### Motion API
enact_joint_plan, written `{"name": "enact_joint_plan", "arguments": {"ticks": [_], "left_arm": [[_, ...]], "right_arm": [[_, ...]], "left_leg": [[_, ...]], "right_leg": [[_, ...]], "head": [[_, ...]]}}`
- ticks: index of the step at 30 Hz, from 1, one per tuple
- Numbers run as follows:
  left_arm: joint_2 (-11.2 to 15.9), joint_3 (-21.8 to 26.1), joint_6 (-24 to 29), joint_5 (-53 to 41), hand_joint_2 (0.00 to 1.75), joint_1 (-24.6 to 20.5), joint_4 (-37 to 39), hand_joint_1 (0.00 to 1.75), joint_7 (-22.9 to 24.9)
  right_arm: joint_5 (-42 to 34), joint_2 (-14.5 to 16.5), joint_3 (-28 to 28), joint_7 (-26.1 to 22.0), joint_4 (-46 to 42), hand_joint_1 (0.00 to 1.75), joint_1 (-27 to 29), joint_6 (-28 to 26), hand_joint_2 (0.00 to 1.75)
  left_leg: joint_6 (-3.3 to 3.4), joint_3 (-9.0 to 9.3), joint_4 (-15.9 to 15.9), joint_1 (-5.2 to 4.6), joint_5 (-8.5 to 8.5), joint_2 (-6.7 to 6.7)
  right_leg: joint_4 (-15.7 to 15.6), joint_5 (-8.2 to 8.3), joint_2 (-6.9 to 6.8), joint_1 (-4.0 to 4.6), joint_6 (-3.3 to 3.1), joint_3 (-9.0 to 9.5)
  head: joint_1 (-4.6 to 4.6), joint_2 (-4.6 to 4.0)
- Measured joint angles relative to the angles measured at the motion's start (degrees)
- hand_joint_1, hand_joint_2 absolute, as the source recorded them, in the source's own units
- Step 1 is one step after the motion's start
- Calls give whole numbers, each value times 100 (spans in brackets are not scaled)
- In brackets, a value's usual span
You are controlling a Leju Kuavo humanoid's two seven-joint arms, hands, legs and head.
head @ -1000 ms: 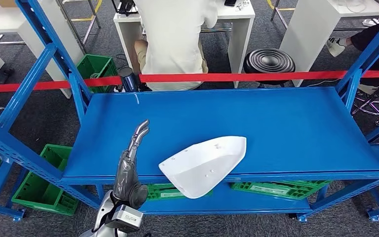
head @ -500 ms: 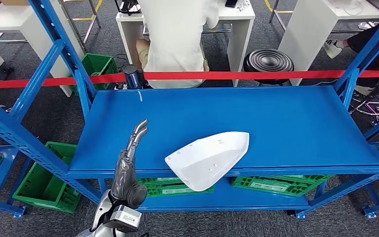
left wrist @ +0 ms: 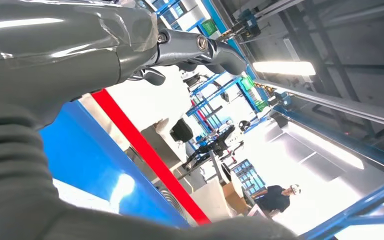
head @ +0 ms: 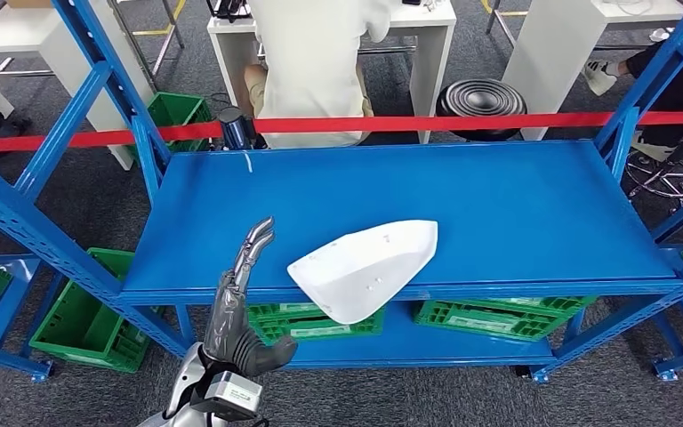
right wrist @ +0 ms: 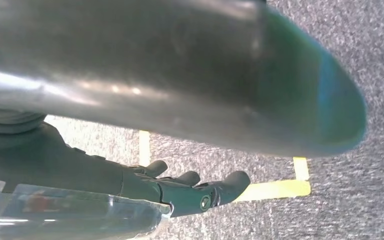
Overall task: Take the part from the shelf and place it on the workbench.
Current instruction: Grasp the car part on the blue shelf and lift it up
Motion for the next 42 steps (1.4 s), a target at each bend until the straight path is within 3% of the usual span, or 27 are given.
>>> {"name": "enact_joint_plan", "arguments": {"ticks": [3,4,5,6,7,9,11,13,16,18,20,21,24,25,28,29,31,33,35,36,37,38,40,42], "left_arm": [[17,-3,2,-1,175,6,1,0,2],[22,-5,1,-1,175,10,1,0,3],[27,-8,1,-4,175,15,2,0,6],[32,-10,0,-18,175,18,2,0,12],[37,-11,0,-54,175,19,2,0,27],[47,-10,8,-223,175,19,3,0,83],[57,-9,29,-533,175,19,31,0,192],[65,-10,58,-920,175,18,118,0,361],[33,7,87,-1581,175,18,418,0,635],[-11,44,92,-1943,175,51,709,0,805],[-41,107,99,-2143,175,120,1014,0,969],[-52,153,102,-2217,175,161,1167,0,1034],[-86,296,102,-2333,175,266,1524,0,1134],[-93,316,102,-2339,175,280,1570,0,1143],[-97,330,102,-2340,175,285,1600,0,1144],[-105,365,102,-2340,175,299,1666,0,1146],[-140,498,103,-2343,175,378,1919,0,1134],[-178,629,105,-2364,175,462,2144,0,1092],[-198,687,105,-2404,175,503,2214,0,1042],[-205,715,105,-2447,175,526,2235,0,1015],[-211,745,104,-2504,175,550,2250,0,982],[-221,790,105,-2592,175,570,2259,0,940],[-252,916,106,-2871,175,595,2259,0,841],[-301,1075,108,-3259,175,624,2235,0,751]], "right_arm": [[0,-2,5,0,0,0,6,1,0],[-1,-1,7,0,0,0,8,1,0],[-1,-1,9,1,0,0,10,1,0],[-1,0,11,1,0,0,9,2,0],[-1,1,13,1,0,0,6,6,0],[-1,29,15,0,1,0,-3,20,0],[-1,52,20,0,21,0,-25,40,0],[-1,73,31,-4,43,0,-46,60,0],[0,79,63,-32,69,0,-70,87,0],[-1,67,96,-50,118,0,-102,118,0],[-2,55,147,-56,189,0,-126,178,0],[-2,53,175,-57,228,0,-133,217,0],[0,50,240,-50,326,0,-153,314,0],[0,50,248,-48,338,0,-159,325,0],[-1,50,252,-45,346,0,-163,330,0],[-1,55,266,-33,370,0,-177,345,0],[-2,77,332,14,477,0,-224,417,0],[-2,89,403,54,591,0,-260,504,0],[-1,85,432,60,638,0,-264,535,0],[-2,85,445,60,650,0,-264,535,0],[-2,85,457,60,658,0,-264,534,0],[-2,84,469,60,664,0,-264,533,0],[-1,86,488,60,666,0,-264,528,0],[-1,91,495,60,666,0,-267,526,0]], "left_leg": [[-107,-377,948,48,-575,-9],[-121,-508,1284,58,-704,-8],[-115,-567,1461,63,-722,-9],[-90,-535,1439,61,-635,-11],[-35,-394,1180,50,-449,-17],[150,-15,428,0,-110,-45],[293,189,-22,-65,-8,-56],[339,242,-175,-121,6,-46],[353,411,-512,-96,126,-17],[340,434,-576,-77,157,4],[326,413,-556,-69,152,15],[308,402,-532,-57,141,16],[202,362,-400,-5,74,8],[180,353,-369,3,59,6],[164,343,-345,5,48,5],[129,308,-280,-5,18,5],[30,200,-87,4,-87,-1],[-78,-35,421,47,-404,-9],[-136,-360,1171,76,-795,-10],[-138,-476,1439,81,-883,-10],[-123,-500,1512,81,-865,-10],[-89,-420,1380,77,-752,-12],[41,-25,650,43,-410,-15],[154,271,75,-8,-237,-1]], "right_leg": [[0,47,-4,16,-79,-37],[1,52,-4,30,-86,-48],[2,55,-2,46,-91,-50],[2,55,0,65,-90,-45],[2,55,5,90,-90,-34],[-4,57,17,129,-85,-24],[-22,76,25,95,-52,-51],[-67,108,24,46,0,-63],[125,-10,2,62,4,-167],[767,-265,-4,56,-8,-511],[1354,-407,-6,30,50,-841],[1377,-356,-10,10,114,-874],[580,56,-32,-61,333,-514],[391,133,-37,-73,366,-422],[285,171,-42,-80,383,-370],[228,172,-30,-75,347,-349],[159,184,-10,-51,180,-340],[165,197,-3,-33,23,-372],[162,215,-5,-25,-11,-395],[163,221,-5,-13,-20,-406],[163,224,-4,0,-25,-412],[163,227,-1,15,-29,-412],[159,229,2,35,-28,-397],[152,241,-4,55,-8,-397]], "head": [[-13,0],[-14,0],[-14,0],[-14,0],[-15,0],[5,0],[22,0],[8,0],[12,0],[26,0],[31,0],[31,0],[31,0],[30,0],[32,0],[34,0],[16,0],[-8,0],[-10,0],[-11,0],[-11,0],[-12,0],[-9,0],[-1,0]]}}
